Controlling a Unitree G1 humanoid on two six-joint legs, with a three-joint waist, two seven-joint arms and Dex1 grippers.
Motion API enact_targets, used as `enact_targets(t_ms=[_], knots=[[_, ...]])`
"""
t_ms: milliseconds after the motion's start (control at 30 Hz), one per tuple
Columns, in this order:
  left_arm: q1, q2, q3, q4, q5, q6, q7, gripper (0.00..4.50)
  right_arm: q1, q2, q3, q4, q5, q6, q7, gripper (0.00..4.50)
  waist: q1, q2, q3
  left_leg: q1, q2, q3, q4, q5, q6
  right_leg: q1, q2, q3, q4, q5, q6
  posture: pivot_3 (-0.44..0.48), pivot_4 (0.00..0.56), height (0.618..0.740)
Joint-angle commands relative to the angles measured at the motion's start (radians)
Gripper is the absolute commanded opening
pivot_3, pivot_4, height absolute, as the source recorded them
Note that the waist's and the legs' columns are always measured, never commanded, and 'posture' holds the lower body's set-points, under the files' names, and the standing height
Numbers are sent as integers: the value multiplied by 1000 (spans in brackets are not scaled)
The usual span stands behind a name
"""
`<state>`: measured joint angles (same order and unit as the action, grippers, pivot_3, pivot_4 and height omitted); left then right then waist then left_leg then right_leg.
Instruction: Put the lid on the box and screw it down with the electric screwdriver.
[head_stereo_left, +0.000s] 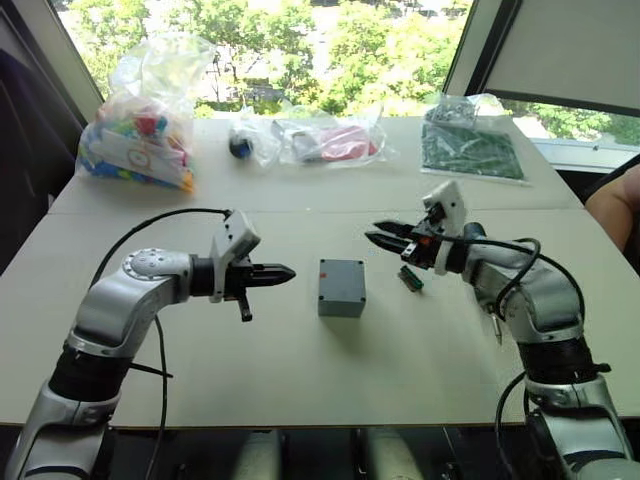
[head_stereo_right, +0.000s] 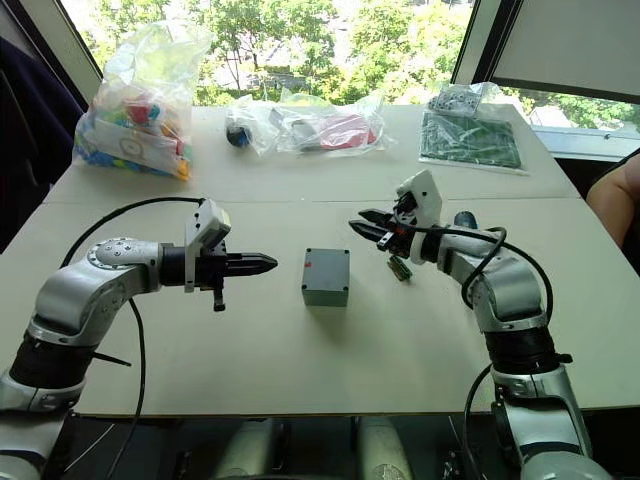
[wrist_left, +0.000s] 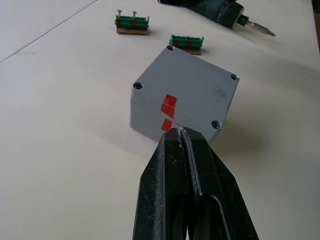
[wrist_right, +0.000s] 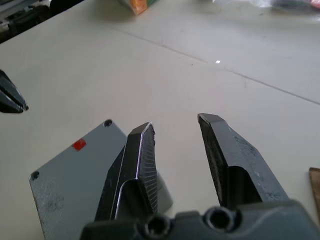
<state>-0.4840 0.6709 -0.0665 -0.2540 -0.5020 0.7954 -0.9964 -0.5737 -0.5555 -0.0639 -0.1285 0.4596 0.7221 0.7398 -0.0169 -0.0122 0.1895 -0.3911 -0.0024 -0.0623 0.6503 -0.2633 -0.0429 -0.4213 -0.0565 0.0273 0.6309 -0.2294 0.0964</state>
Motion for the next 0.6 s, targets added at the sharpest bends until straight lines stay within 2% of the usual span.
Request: enact_targets(t_ms=[33, 133, 200, 300, 367, 467, 600], knots=[[-32, -6, -3, -9, -2, -27, 2, 0, -44, -28, -100, -37, 76, 63, -22, 1441, 0, 0, 0, 0, 0, 0, 0, 0, 0, 0, 0, 0, 0, 0, 0, 0, 150, 740], [-85, -20, -22, -5, 4, -45, -12, 0, -47, -225, -121, -3, 58, 117, 79, 2103, 10, 1, 1, -1, 0, 0, 0, 0, 0, 0, 0, 0, 0, 0, 0, 0, 150, 740], [-120, -30, -72, 0, 33, -94, -39, 0, -135, -386, -71, 100, -21, 164, 91, 2899, 9, 1, 1, -1, -2, 0, 1, 0, 0, 0, -2, 0, -1, 0, -1, 0, 150, 740], [-150, -53, -116, -7, 50, -126, -51, 0, -254, -464, -1, 192, -104, 213, 34, 3919, -2, 1, 1, -1, -3, 5, 2, 0, 0, 0, -5, 1, -3, -2, -4, 0, 150, 740], [-171, -72, -132, -18, 54, -147, -54, 0, -368, -486, 59, 251, -92, 339, 83, 4465, -20, 1, 1, 0, -2, 5, 0, 0, 0, 0, -4, 2, -3, -2, -4, 0, 150, 740], [-187, -92, -146, -26, 61, -172, -58, 0, -443, -529, 174, 299, -156, 361, 147, 4465, -28, 1, 1, 1, 0, 4, -2, 0, 0, -2, -1, 2, -1, -2, -3, 0, 150, 740], [-189, -113, -159, -50, 69, -186, -38, 0, -417, -575, 281, 333, -202, 435, 192, 4465, -25, 2, 1, -1, 0, 2, -3, 0, 0, -3, 0, 2, -1, 0, 0, 0, 150, 740]])
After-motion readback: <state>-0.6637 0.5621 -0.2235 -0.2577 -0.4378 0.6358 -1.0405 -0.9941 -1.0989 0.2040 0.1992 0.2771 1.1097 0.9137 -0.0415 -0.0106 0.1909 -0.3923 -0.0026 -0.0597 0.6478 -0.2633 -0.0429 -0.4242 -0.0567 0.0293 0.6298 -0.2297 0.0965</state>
